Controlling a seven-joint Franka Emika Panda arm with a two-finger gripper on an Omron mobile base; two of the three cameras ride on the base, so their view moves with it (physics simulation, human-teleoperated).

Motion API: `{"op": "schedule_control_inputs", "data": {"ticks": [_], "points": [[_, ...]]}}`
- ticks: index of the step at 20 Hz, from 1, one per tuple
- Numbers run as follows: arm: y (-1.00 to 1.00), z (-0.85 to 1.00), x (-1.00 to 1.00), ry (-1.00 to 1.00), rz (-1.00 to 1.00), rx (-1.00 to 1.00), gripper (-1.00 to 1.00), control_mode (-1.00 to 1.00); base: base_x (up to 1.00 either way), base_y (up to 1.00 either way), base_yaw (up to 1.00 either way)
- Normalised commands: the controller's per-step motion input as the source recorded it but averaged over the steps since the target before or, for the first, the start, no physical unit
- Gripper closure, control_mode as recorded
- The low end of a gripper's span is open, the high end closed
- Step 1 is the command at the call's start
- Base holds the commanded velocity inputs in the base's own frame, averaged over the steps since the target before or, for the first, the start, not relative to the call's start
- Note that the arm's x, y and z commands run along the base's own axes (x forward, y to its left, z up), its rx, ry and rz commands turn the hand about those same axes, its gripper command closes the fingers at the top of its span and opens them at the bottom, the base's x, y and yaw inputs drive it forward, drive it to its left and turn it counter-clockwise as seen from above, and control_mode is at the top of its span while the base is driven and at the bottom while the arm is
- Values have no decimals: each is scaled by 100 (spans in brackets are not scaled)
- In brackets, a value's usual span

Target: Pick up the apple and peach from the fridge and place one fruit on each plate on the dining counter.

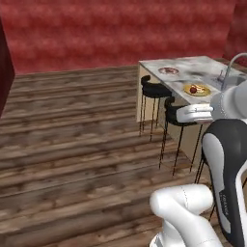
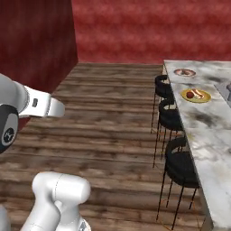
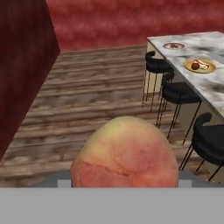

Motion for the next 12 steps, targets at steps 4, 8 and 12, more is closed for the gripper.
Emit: {"op": "schedule_control_inputs", "data": {"ticks": [4,8,12], "points": [[0,0,0,0,0,0,100,100,100,98,-55],[0,0,0,0,0,0,100,100,100,91,-61],[0,0,0,0,0,0,100,100,100,87,-64]]}}
